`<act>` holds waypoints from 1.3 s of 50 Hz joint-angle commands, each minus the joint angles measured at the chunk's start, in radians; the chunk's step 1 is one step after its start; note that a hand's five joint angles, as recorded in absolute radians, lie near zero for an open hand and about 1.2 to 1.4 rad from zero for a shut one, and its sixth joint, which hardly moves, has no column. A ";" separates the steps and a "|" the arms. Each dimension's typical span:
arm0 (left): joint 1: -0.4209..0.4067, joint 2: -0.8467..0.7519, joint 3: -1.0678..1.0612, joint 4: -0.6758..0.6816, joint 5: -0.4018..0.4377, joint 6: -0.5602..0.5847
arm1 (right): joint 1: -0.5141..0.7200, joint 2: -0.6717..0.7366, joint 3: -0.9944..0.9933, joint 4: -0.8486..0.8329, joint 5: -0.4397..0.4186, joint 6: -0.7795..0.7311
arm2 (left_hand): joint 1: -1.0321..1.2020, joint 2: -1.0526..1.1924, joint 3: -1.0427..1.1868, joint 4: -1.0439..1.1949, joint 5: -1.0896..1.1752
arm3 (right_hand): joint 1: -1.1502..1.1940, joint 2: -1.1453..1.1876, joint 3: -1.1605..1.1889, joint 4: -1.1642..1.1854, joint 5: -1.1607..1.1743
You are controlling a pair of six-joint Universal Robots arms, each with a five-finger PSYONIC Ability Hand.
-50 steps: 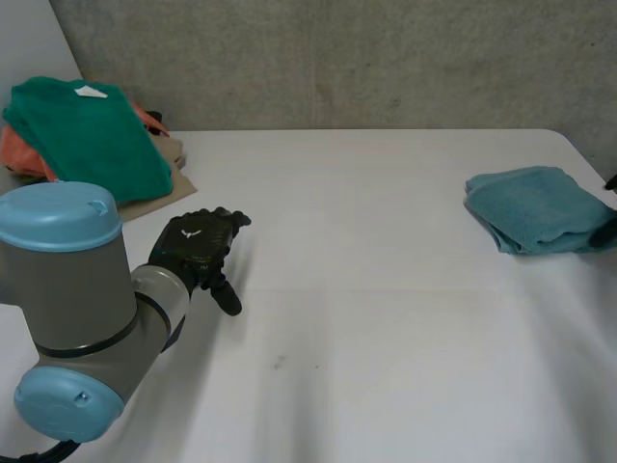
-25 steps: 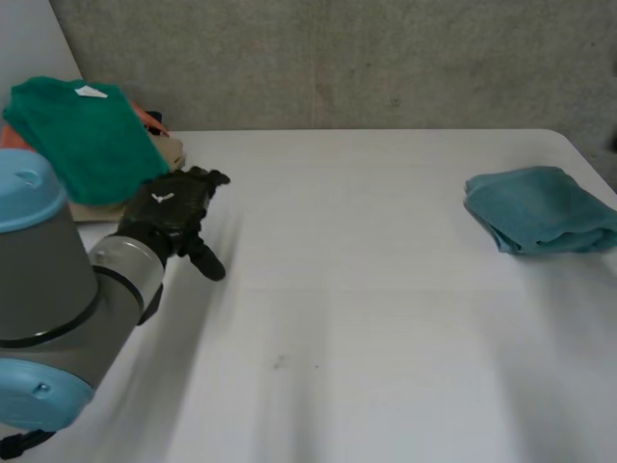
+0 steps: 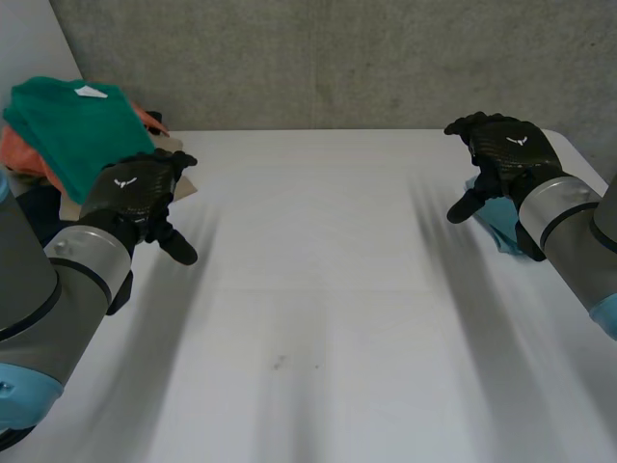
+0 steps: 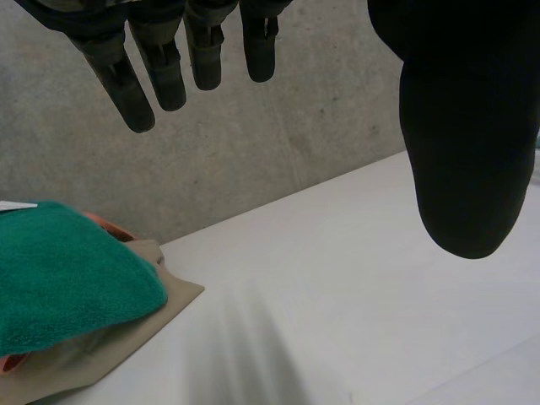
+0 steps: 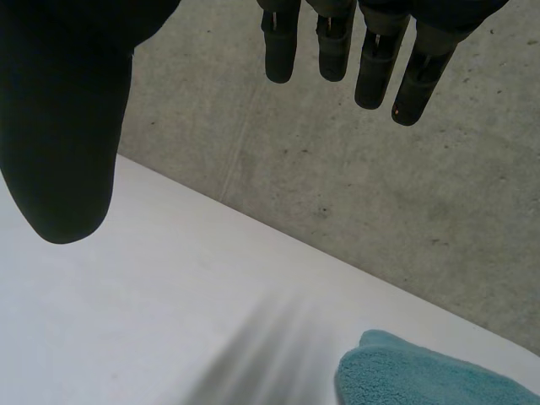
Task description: Fold the laundry.
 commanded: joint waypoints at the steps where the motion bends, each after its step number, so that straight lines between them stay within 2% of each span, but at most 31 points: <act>1: 0.010 0.002 -0.009 0.002 0.000 0.000 | 0.001 0.002 0.002 0.000 0.000 -0.010 | -0.021 -0.029 -0.038 -0.030 -0.049 | -0.027 -0.047 -0.038 -0.059 -0.068; 17: 0.034 0.002 -0.027 0.028 0.000 0.000 | 0.002 0.007 0.011 0.000 -0.001 -0.012 | -0.021 -0.029 -0.038 -0.030 -0.049 | -0.027 -0.047 -0.038 -0.059 -0.068; 65: 0.033 0.002 -0.042 0.042 0.000 0.000 | 0.028 0.011 0.021 0.001 0.011 -0.095 | -0.021 -0.029 -0.038 -0.030 -0.049 | -0.027 -0.047 -0.038 -0.059 -0.068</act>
